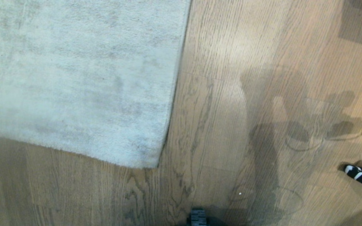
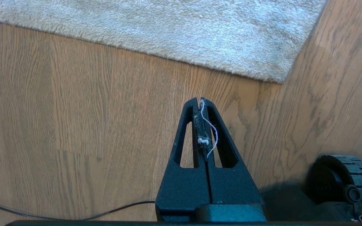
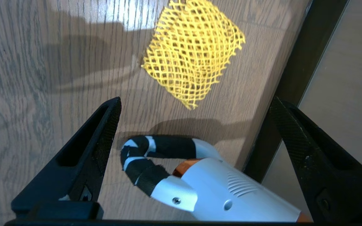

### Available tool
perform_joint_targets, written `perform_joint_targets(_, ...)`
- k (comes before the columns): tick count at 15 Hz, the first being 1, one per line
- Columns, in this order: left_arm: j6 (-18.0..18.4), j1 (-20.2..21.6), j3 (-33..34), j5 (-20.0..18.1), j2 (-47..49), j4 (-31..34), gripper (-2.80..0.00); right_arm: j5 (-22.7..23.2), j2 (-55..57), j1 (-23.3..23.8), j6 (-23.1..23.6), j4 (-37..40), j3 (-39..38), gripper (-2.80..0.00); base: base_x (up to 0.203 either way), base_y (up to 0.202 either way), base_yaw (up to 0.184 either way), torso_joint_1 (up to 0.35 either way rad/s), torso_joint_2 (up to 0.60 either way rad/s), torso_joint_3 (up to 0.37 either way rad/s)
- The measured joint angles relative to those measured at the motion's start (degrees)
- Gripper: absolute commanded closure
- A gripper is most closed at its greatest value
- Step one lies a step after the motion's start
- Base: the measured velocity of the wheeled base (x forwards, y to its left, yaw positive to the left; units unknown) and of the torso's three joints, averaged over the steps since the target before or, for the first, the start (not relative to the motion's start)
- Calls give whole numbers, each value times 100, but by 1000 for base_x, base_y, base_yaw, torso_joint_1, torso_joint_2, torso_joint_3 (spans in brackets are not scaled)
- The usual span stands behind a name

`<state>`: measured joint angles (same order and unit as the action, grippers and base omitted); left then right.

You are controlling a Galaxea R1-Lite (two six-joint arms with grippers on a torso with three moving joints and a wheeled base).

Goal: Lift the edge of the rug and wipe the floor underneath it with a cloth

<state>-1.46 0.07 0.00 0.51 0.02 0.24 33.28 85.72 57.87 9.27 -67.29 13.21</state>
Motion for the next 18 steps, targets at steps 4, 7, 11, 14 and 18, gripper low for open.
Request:
perform_joint_targets(4, -1, 0, 0, -1, 0, 1, 0, 6, -201, -16, -228, 93, 49, -280, 0, 0, 0, 0, 0, 0)
perform_joint_targets(7, -1, 0, 0, -2, 0, 2, 0, -38, -719, -283, -543, 532, 149, -280, 0, 0, 0, 0, 0, 0)
perform_joint_targets(11, -1, 0, 0, 0, 0, 2, 0, -397, -1531, -1297, -561, 1681, 332, 0, 0, 0, 0, 0, 0, 0)
perform_joint_targets(14, -1, 0, 0, 0, 0, 0, 0, -1309, -2146, -2578, -559, 2400, 339, 0, 0, 0, 0, 0, 0, 0)
perform_joint_targets(18, -1, 0, 0, 0, 0, 2, 0, -2363, -3192, -4067, -568, 3410, 284, 0, 0, 0, 0, 0, 0, 0)
